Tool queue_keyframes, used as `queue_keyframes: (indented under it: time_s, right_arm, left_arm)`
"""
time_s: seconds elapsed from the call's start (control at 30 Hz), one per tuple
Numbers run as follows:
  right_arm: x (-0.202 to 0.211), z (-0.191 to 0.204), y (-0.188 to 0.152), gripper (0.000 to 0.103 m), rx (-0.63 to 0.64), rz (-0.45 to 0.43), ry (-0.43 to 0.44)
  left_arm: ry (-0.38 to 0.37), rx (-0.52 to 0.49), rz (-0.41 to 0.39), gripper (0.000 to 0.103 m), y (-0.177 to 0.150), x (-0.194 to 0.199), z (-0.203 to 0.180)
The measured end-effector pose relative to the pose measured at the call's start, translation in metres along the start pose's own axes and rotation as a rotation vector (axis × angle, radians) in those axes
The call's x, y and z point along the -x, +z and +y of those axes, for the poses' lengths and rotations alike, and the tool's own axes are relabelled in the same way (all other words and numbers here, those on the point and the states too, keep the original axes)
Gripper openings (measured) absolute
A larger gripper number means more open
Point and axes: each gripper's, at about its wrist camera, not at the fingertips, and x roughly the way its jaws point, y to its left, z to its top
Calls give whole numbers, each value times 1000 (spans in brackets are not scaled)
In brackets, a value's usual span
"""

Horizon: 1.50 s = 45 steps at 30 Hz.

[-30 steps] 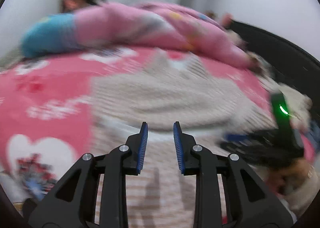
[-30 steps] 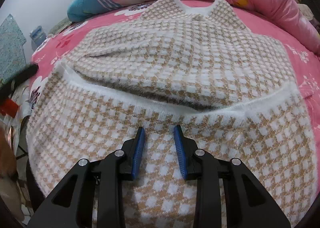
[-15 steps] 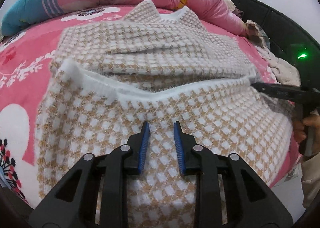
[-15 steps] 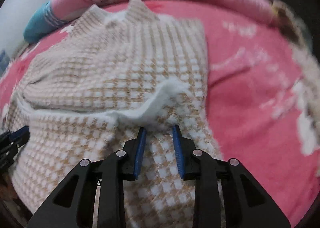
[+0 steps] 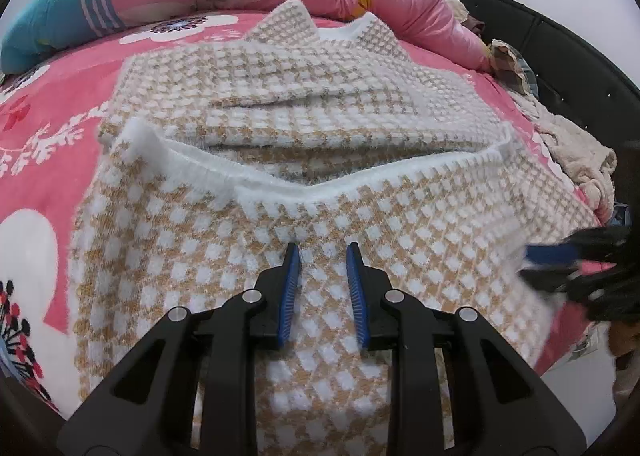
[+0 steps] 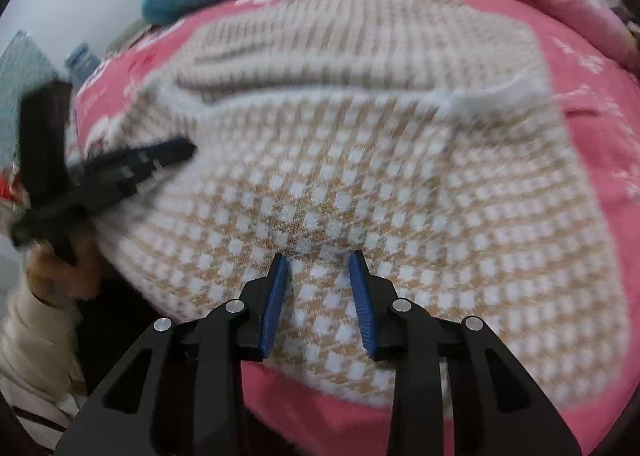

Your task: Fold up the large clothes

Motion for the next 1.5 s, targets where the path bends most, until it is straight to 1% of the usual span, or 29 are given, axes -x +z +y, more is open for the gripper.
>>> queue_keyframes:
  time_s: [0.03, 0.07, 0.13, 0.17, 0.23, 0.27, 0.33, 0.37, 0.43, 0.47, 0.5, 0.53, 0.57, 0.6, 0.63, 0.73, 0.8, 0.83, 0.87, 0.9, 1.03, 1.07, 1.17, 1.2, 1.3, 1.37, 1.43, 1.47, 1.5]
  right_arm:
    - [9, 6, 1, 31, 27, -16, -11]
    - [19, 16, 1, 31, 63, -38, -3]
    - [30, 37, -3, 31, 125, -53, 73]
    - [27, 44, -5, 31, 147, -48, 85]
    - [-11, 50, -15, 31, 176, 23, 40]
    - [-31, 48, -20, 32, 189, 35, 18]
    - [-34, 49, -22, 31, 199, 11, 17]
    - [-29, 48, -18, 31, 183, 17, 24]
    - [-26, 48, -18, 31, 184, 17, 22]
    - [-26, 47, -18, 31, 191, 13, 22]
    - [-28, 47, -18, 31, 187, 8, 29]
    - [-25, 48, -18, 31, 177, 7, 38]
    - [-24, 45, -17, 31, 166, 9, 49]
    - [-22, 50, -14, 31, 159, 12, 55]
    - [-22, 46, -15, 31, 153, 15, 58]
    - [-15, 45, -21, 29, 185, 9, 45]
    - [-4, 40, -25, 25, 180, 13, 68]
    - [1, 30, -27, 22, 155, 19, 86]
    - [5, 19, -28, 0, 127, 24, 107]
    - [7, 4, -32, 0, 98, 27, 77]
    - [6, -40, -42, 0, -33, 46, 147]
    - [9, -42, -44, 0, -36, 42, 151]
    - [24, -33, -41, 0, -21, 29, 100]
    - [36, -25, -37, 3, -6, -2, 74]
    - [57, -6, -25, 5, 57, -102, 23]
    - [49, -1, -18, 8, 79, -110, 16]
    - [7, -3, -22, 9, 92, -30, -9]
    - [-10, -3, -26, 10, 104, -24, -29]
    - [-10, -3, -26, 10, 110, -31, -37]
  left_arm:
    - [-7, 6, 0, 25, 0, 0, 1]
    - [-13, 7, 0, 25, 0, 1, 2]
    - [-18, 5, -5, 25, -1, 2, 3]
    - [-20, 5, -10, 25, -2, 3, 3]
    - [-30, 16, -19, 25, -3, 9, 6]
    - [-33, 33, -33, 25, -3, 17, 6]
    - [-36, 19, -89, 22, -6, 40, 3]
    - [-56, 4, -110, 23, -8, 50, 0]
    - [-145, -32, -135, 23, -19, 71, -11]
    - [-180, -43, -126, 23, -24, 73, -15]
    - [-216, -55, -85, 23, -35, 70, -22]
    - [-213, -67, -53, 23, -42, 65, -27]
    - [-192, -87, -16, 23, -51, 57, -32]
    - [-129, -109, 21, 23, -63, 44, -36]
    - [-111, -106, 23, 23, -68, 39, -35]
    - [-127, -71, 12, 25, -68, 40, -30]
    - [-123, -78, 9, 24, -69, 43, -28]
    - [-114, -91, 4, 24, -71, 45, -28]
    - [-108, -100, -1, 24, -73, 46, -29]
    - [-108, -103, -3, 24, -74, 47, -26]
    - [-110, -103, -9, 24, -75, 47, -27]
    - [-109, -107, -11, 24, -73, 45, -25]
    - [-103, -106, -11, 24, -72, 44, -26]
    - [-103, -104, -11, 24, -72, 44, -26]
    - [-101, -96, -13, 24, -73, 44, -27]
    - [-98, -86, -17, 24, -74, 44, -27]
    - [-99, -76, -21, 24, -74, 45, -27]
    - [-101, -72, -20, 24, -75, 45, -26]
    - [-98, -68, -20, 24, -75, 46, -27]
